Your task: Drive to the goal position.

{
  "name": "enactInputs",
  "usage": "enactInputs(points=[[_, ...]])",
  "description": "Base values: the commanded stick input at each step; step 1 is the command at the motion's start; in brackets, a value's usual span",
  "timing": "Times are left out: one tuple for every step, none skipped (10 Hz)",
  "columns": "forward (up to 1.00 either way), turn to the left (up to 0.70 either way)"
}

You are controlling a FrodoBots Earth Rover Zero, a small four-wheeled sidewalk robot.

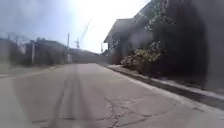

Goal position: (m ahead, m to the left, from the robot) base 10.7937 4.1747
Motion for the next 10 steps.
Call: enactInputs(points=[[1.00, 0.00], [1.00, 0.00], [1.00, 0.00], [1.00, 0.00], [1.00, 0.00], [1.00, 0.00], [1.00, 0.00], [1.00, 0.00], [1.00, 0.00], [1.00, 0.00]])
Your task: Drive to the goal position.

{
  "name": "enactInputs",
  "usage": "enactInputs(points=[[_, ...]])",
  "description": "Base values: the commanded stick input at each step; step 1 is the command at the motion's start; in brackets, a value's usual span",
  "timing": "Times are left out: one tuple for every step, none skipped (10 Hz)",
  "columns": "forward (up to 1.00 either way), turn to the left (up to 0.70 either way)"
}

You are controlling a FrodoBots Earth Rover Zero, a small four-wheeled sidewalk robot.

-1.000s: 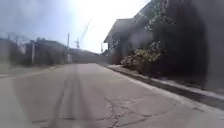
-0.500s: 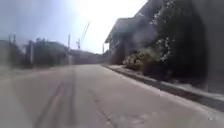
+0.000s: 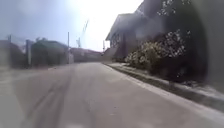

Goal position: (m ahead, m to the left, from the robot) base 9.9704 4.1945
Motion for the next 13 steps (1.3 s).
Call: enactInputs(points=[[1.00, 0.00], [1.00, 0.00], [1.00, 0.00], [1.00, 0.00], [1.00, 0.00], [1.00, 0.00], [1.00, 0.00], [1.00, 0.00], [1.00, 0.00], [1.00, 0.00], [1.00, 0.00], [1.00, 0.00], [1.00, 0.00]])
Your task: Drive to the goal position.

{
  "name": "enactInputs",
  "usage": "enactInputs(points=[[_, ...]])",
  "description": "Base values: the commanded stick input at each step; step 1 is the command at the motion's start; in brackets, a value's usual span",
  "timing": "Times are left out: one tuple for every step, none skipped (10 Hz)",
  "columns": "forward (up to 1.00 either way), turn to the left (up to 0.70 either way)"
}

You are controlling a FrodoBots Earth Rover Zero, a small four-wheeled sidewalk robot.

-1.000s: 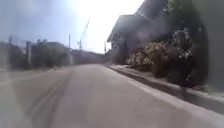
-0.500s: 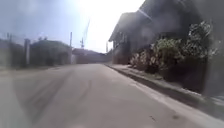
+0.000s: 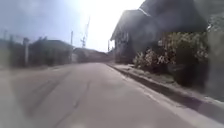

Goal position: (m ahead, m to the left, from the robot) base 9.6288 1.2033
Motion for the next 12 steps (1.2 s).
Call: enactInputs(points=[[1.00, 0.00], [1.00, 0.00], [1.00, 0.00], [1.00, 0.00], [1.00, 0.00], [1.00, 0.00], [1.00, 0.00], [1.00, 0.00], [1.00, 0.00], [1.00, 0.00], [1.00, 0.00], [1.00, 0.00]])
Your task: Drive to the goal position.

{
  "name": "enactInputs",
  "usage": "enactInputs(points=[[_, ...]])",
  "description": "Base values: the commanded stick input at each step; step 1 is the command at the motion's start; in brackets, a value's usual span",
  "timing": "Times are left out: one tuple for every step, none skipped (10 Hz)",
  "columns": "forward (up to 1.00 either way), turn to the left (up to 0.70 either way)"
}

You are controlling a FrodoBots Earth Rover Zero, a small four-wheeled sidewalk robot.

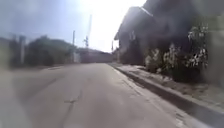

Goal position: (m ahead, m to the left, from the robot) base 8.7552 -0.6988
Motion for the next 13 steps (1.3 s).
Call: enactInputs(points=[[1.00, 0.00], [1.00, 0.00], [1.00, 0.00], [1.00, 0.00], [1.00, 0.00], [1.00, 0.00], [1.00, 0.00], [1.00, 0.00], [1.00, 0.00], [1.00, 0.00], [1.00, 0.00], [1.00, 0.00], [1.00, 0.00]])
